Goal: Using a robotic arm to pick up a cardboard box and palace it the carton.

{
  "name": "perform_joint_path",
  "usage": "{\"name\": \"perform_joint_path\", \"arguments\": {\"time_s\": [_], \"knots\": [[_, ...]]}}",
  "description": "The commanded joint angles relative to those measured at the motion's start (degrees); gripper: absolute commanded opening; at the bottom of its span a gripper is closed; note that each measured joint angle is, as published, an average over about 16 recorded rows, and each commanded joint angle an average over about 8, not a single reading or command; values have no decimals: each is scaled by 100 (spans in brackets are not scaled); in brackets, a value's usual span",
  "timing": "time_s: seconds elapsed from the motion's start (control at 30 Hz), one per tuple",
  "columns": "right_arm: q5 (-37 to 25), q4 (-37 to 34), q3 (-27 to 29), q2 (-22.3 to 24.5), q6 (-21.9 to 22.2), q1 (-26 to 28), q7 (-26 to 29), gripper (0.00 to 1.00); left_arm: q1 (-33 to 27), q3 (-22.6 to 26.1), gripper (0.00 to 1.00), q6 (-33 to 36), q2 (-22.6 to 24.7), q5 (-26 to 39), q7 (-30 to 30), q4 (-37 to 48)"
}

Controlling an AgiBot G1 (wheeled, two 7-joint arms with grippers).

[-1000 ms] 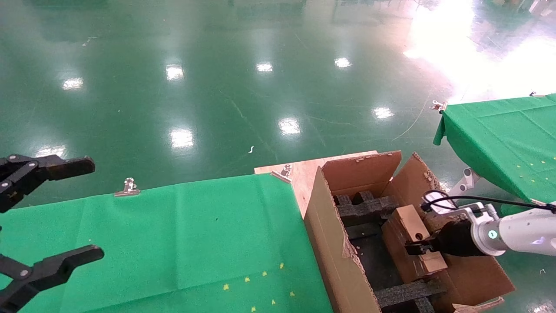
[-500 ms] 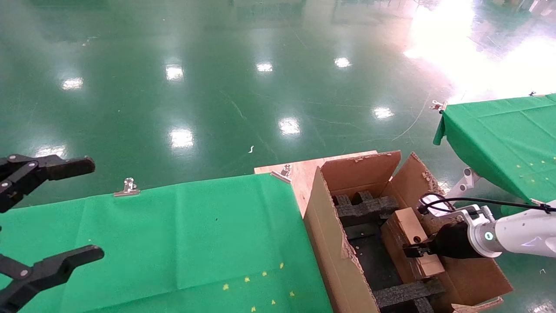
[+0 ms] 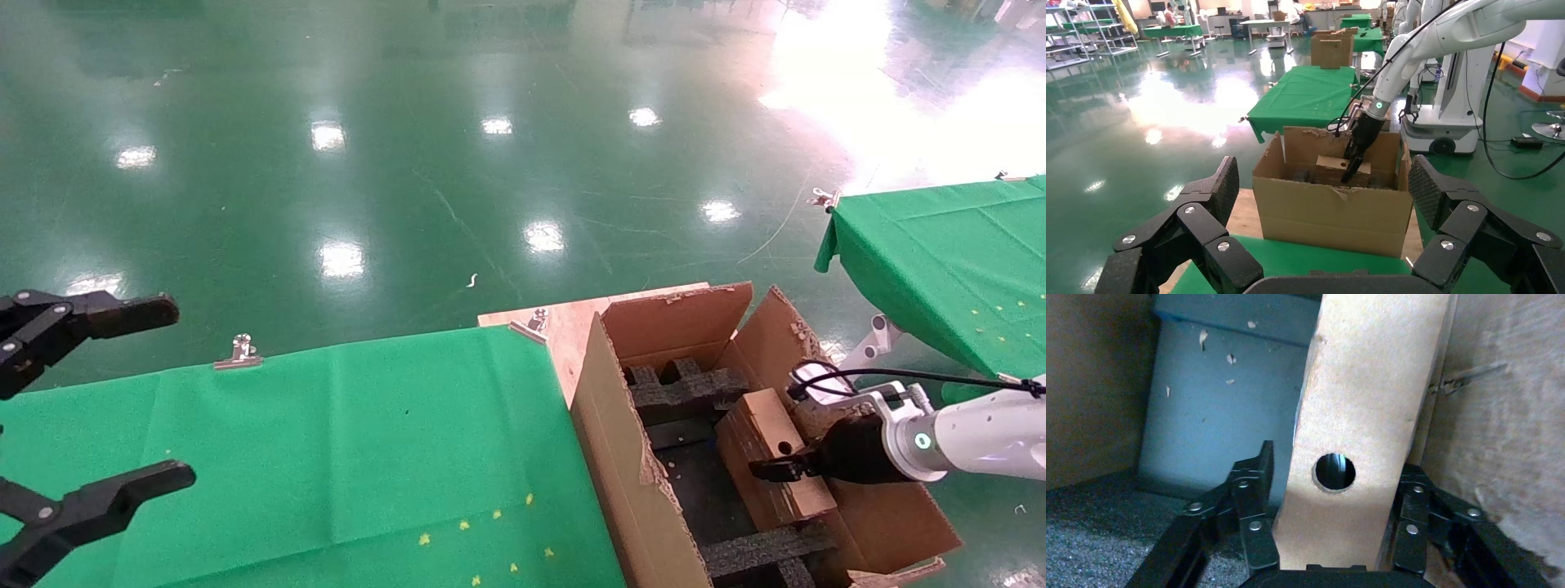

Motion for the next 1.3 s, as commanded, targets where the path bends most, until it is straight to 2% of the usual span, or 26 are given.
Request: {"name": "perform_joint_path", "arguments": {"time_s": [0.03,0.53,0.83,1.1,1.3], "knots": [[-5,21,5,11,-5,33,-4,100,0,0,100,0,0,0,0,0],[-136,483,67,290,102,464,46,100,0,0,100,0,0,0,0,0],[-212,1386,253,610,165,1097,146,100,0,0,100,0,0,0,0,0],[209,2674,636,1013,-323,1649,-181,100,0,0,100,0,0,0,0,0],[598,3155,849,1155,-669,1792,-435,100,1,0,100,-2,-1,-1,1,1]]}}
